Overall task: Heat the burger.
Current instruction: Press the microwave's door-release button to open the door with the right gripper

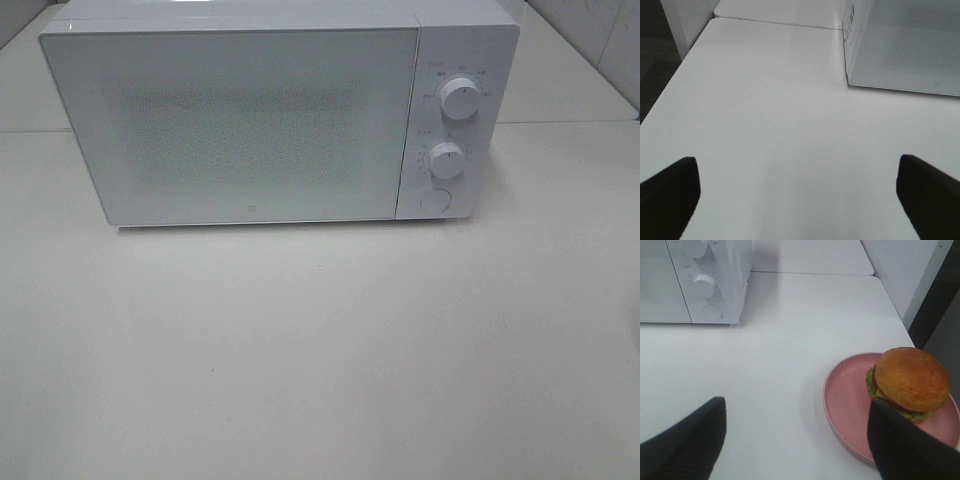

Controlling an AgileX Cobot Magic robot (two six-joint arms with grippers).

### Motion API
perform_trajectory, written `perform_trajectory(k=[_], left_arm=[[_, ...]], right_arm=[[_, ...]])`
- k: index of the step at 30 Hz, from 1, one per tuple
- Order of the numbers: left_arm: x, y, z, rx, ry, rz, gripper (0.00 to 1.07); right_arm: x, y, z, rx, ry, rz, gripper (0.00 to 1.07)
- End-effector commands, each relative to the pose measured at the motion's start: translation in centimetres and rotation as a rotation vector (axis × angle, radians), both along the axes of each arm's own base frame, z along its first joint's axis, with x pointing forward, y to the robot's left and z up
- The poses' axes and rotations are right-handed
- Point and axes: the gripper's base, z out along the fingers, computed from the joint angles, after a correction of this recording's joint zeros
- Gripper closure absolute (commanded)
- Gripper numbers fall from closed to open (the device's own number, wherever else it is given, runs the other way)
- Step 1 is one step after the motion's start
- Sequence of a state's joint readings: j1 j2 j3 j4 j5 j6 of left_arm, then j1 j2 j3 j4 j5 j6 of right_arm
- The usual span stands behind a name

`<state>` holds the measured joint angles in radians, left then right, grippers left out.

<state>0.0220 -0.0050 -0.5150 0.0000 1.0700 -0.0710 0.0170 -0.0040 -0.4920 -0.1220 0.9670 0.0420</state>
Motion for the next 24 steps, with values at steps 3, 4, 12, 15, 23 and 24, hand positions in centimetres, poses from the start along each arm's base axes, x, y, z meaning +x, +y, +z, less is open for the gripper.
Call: perform_trajectory(k=[3, 4, 12, 15, 23, 24], left_arm=[[-0.38, -0.07, 0.00, -0.008, -0.023, -0.006, 0.04], [-0.38, -0.07, 0.00, -0.008, -0.023, -0.006, 0.04], [-0.38, -0.07, 0.00, -0.008, -0.023, -0.006, 0.04], [-0.38, -0.07, 0.00, -0.008, -0.023, -0.006, 0.04], [-0.38, -0.07, 0.00, -0.008, -0.023, -0.006, 0.04], [-0.38, -0.07, 0.00, -0.008, -0.023, -0.006, 0.04]], right_arm=[[-0.45, 0.02, 0.12, 0.007, -0.040, -0.005, 0.31], [-0.45, 0.02, 0.12, 0.007, -0.040, -0.005, 0.31], [-0.45, 0.02, 0.12, 0.007, -0.040, -0.005, 0.31], [-0.44, 0.02, 0.13, 0.007, -0.041, -0.005, 0.31], [-0.45, 0.02, 0.18, 0.006, -0.045, -0.004, 0.32], [-0.45, 0.02, 0.18, 0.006, -0.045, -0.004, 0.32]])
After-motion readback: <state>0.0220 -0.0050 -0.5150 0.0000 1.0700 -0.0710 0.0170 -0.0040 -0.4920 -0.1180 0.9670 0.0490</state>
